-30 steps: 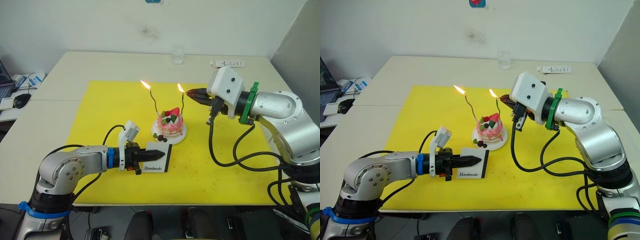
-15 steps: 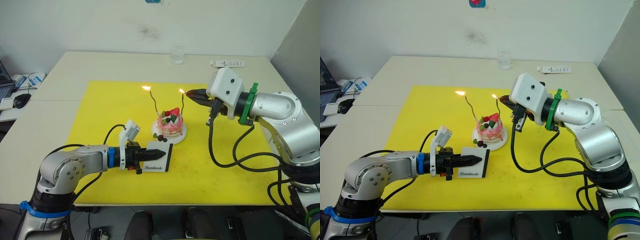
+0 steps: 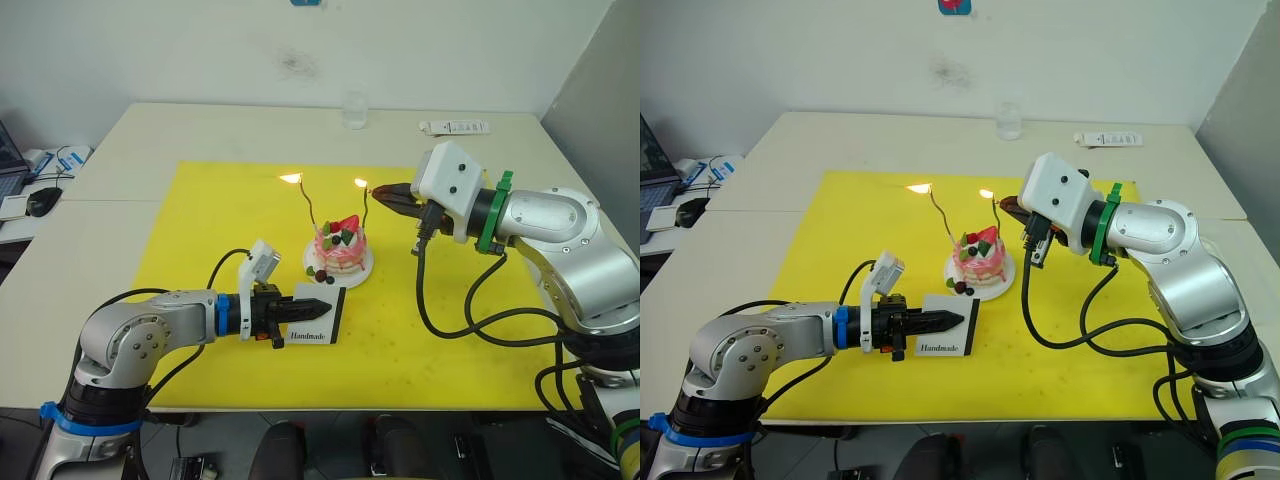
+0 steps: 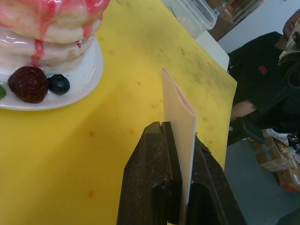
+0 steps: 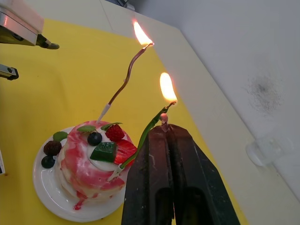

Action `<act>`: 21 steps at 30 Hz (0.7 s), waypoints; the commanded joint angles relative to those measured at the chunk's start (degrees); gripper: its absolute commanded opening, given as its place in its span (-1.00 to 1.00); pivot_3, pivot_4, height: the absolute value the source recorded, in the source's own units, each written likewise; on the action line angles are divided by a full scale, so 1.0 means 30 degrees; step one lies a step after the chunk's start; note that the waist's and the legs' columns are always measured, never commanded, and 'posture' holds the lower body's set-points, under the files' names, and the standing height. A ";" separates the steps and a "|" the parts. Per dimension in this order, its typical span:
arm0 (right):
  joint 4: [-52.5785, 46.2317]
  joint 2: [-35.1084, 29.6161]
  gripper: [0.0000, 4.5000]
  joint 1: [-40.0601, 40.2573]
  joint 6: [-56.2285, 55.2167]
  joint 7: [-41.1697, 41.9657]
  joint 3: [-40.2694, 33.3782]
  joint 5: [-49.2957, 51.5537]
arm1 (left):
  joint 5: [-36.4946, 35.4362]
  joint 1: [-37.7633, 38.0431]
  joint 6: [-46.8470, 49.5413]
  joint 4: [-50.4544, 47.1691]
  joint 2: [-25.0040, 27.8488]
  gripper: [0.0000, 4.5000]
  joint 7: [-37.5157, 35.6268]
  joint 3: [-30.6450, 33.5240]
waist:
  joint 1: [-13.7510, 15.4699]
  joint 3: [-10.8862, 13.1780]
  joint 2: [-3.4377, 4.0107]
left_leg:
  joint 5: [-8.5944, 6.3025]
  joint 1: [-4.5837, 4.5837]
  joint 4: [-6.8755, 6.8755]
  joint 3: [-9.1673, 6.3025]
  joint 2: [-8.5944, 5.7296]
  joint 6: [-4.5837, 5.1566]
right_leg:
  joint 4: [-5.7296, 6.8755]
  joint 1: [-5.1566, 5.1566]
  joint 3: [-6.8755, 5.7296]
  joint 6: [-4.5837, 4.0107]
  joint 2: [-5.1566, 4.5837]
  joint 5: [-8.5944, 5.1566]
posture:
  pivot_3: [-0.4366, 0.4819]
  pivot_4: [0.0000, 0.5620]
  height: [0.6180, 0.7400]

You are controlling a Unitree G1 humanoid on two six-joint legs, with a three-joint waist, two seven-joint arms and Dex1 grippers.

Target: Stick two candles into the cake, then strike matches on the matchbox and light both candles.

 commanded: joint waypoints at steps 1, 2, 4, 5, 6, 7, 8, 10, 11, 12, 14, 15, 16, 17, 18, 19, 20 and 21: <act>-0.1053 -0.0466 -0.98 0.0222 0.0334 0.0238 -0.1131 0.0568 | -0.0205 -0.0178 -0.0063 -0.0294 -0.0049 -1.00 -0.0010 0.0239 | 0.0003 0.0000 0.0000 | 0.0000 -0.0001 0.0000 -0.0001 0.0000 0.0000 | 0.0000 0.0000 0.0002 -0.0001 0.0000 0.0001 | -0.05 -0.47 1.00; -0.1269 -0.0661 -0.98 0.0429 0.0609 0.0304 -0.1436 0.0796 | -0.0231 -0.0135 -0.0051 -0.0322 -0.0046 -1.00 -0.0005 0.0258 | 0.0007 0.0000 0.0000 | 0.0000 -0.0002 0.0000 0.0001 0.0000 0.0000 | 0.0000 0.0000 0.0001 -0.0001 0.0000 0.0000 | -0.05 -0.47 1.00; -0.1708 -0.1046 -0.98 0.0897 0.1321 0.0345 -0.2111 0.1297 | -0.0364 -0.0065 0.0029 -0.0362 -0.0094 -1.00 0.0033 0.0322 | 0.0014 0.0000 0.0000 | 0.0000 -0.0009 -0.0001 -0.0004 -0.0002 0.0000 | -0.0006 0.0000 -0.0003 -0.0002 -0.0002 0.0001 | -0.05 -0.47 1.00; -0.1958 -0.1463 -0.98 0.1398 0.1619 0.0376 -0.2644 0.1438 | -0.0483 -0.0016 0.0093 -0.0411 -0.0105 -1.00 0.0003 0.0350 | 0.0009 0.0000 0.0000 | -0.0001 -0.0010 0.0000 -0.0004 -0.0002 0.0000 | -0.0008 0.0001 -0.0004 -0.0002 -0.0003 0.0001 | -0.05 -0.47 1.00; -0.2153 -0.1984 -0.98 0.2092 0.1852 0.0385 -0.3323 0.1433 | -0.0669 0.0058 0.0184 -0.0479 -0.0120 -1.00 -0.0048 0.0406 | -0.0013 0.0000 0.0000 | 0.0000 -0.0007 0.0000 0.0001 -0.0004 0.0001 | -0.0008 0.0000 0.0000 0.0002 -0.0003 -0.0001 | -0.05 -0.47 1.00; -0.2248 -0.2454 -0.98 0.2763 0.1977 0.0419 -0.3953 0.1349 | -0.0823 0.0126 0.0260 -0.0557 -0.0127 -1.00 -0.0088 0.0452 | 0.0080 0.0000 -0.0002 | 0.0000 -0.0005 -0.0001 0.0002 0.0001 0.0001 | -0.0008 -0.0001 0.0003 0.0016 -0.0002 -0.0009 | -0.05 -0.47 1.00; -0.2289 -0.2936 -0.98 0.3475 0.2045 0.0351 -0.4571 0.1281 | -0.0997 0.0193 0.0350 -0.0634 -0.0133 -1.00 -0.0112 0.0505 | 0.0159 0.0000 -0.0001 | -0.0001 -0.0013 -0.0004 -0.0014 -0.0001 0.0000 | -0.0008 0.0002 -0.0014 0.0030 -0.0003 -0.0019 | -0.05 -0.47 1.00; -0.2090 -0.3572 -0.98 0.4871 0.2035 0.0040 -0.5733 0.1075 | -0.1307 0.0355 0.0488 -0.0809 -0.0138 -1.00 -0.0070 0.0594 | 0.0261 0.0000 -0.0002 | -0.0001 -0.0024 -0.0002 -0.0002 -0.0016 0.0001 | -0.0013 -0.0003 -0.0008 0.0029 -0.0007 -0.0018 | -0.05 -0.47 1.00; -0.1817 -0.3931 -0.98 0.5935 0.1695 -0.0112 -0.6458 0.0736 | -0.1537 0.0491 0.0602 -0.0964 -0.0135 -1.00 -0.0070 0.0634 | 0.0320 0.0000 -0.0002 | -0.0002 -0.0026 -0.0001 0.0002 -0.0018 0.0002 | -0.0017 -0.0003 -0.0003 0.0030 -0.0009 -0.0019 | -0.05 -0.47 1.00; -0.1577 -0.4117 -0.98 0.6877 0.1482 -0.0271 -0.7160 0.0515 | -0.1767 0.0612 0.0714 -0.1106 -0.0141 -1.00 -0.0060 0.0673 | 0.0368 0.0000 -0.0003 | -0.0002 -0.0025 0.0002 0.0007 -0.0019 0.0002 | -0.0018 -0.0004 0.0000 0.0031 -0.0010 -0.0019 | -0.05 -0.47 1.00; -0.1048 -0.4388 -0.98 0.8627 0.0940 -0.0598 -0.8378 0.0007 | -0.2111 0.0754 0.0862 -0.1355 -0.0254 -1.00 0.0120 0.0655 | 0.0412 -0.0001 -0.0004 | -0.0002 -0.0022 0.0003 0.0007 -0.0016 0.0003 | -0.0020 0.0000 0.0002 0.0035 -0.0010 -0.0022 | -0.05 -0.47 1.00; -0.0758 -0.4363 -0.98 0.9431 0.0761 -0.0903 -0.8909 -0.0250 | -0.2260 0.0796 0.0908 -0.1427 -0.0296 -1.00 0.0164 0.0661 | 0.0428 -0.0002 -0.0004 | -0.0002 -0.0023 0.0001 0.0006 -0.0019 0.0003 | -0.0019 -0.0002 0.0003 0.0035 -0.0009 -0.0022 | -0.05 -0.47 1.00; -0.0458 -0.4277 -0.98 1.0009 0.0613 -0.1206 -0.9357 -0.0418 | -0.2375 0.0794 0.0959 -0.1486 -0.0367 -1.00 0.0229 0.0639 | 0.0437 -0.0002 -0.0004 | -0.0002 -0.0022 0.0004 0.0002 -0.0016 0.0003 | -0.0017 -0.0001 -0.0001 0.0037 -0.0009 -0.0022 | -0.05 -0.47 1.00; -0.0057 -0.4164 -0.98 1.0574 0.0432 -0.1629 -0.9748 -0.0722 | -0.2492 0.0808 0.0985 -0.1533 -0.0395 -1.00 0.0248 0.0633 | 0.0420 0.0000 -0.0002 | -0.0001 -0.0021 0.0004 -0.0002 -0.0014 0.0003 | -0.0016 0.0000 -0.0003 0.0038 -0.0007 -0.0022 | -0.05 -0.47 1.00; 0.0468 -0.4196 -0.98 1.1128 -0.0040 -0.1960 -1.0052 -0.1144 | -0.2609 0.0779 0.1006 -0.1579 -0.0484 -1.00 0.0338 0.0579 | 0.0399 0.0000 0.0000 | -0.0001 -0.0013 0.0007 0.0010 -0.0014 0.0003 | -0.0009 -0.0001 0.0009 0.0038 -0.0007 -0.0023 | -0.05 -0.47 1.00; 0.0905 -0.4269 -0.98 1.1545 -0.0558 -0.2198 -1.0257 -0.1512 | -0.2692 0.0744 0.1015 -0.1613 -0.0565 -1.00 0.0429 0.0516 | 0.0391 0.0000 0.0000 | 0.0000 -0.0004 0.0007 0.0017 -0.0014 0.0003 | -0.0007 0.0001 0.0016 0.0039 -0.0005 -0.0023 | -0.05 -0.47 1.00; 0.1325 -0.4253 -0.98 1.1912 -0.0831 -0.2568 -1.0544 -0.1860 | -0.2794 0.0738 0.1013 -0.1642 -0.0607 -1.00 0.0475 0.0491 | 0.0381 0.0000 0.0000 | 0.0001 0.0001 0.0009 0.0016 -0.0016 0.0004 | -0.0007 0.0005 0.0017 0.0039 -0.0002 -0.0024 | -0.05 -0.47 1.00; 0.1827 -0.4249 -0.98 1.2167 -0.1072 -0.2892 -1.0834 -0.2143 | -0.2883 0.0687 0.1031 -0.1673 -0.0716 -1.00 0.0591 0.0442 | 0.0380 0.0000 0.0000 | 0.0002 0.0006 0.0011 0.0020 -0.0017 0.0004 | -0.0003 0.0006 0.0018 0.0039 0.0003 -0.0023 | -0.05 -0.47 1.00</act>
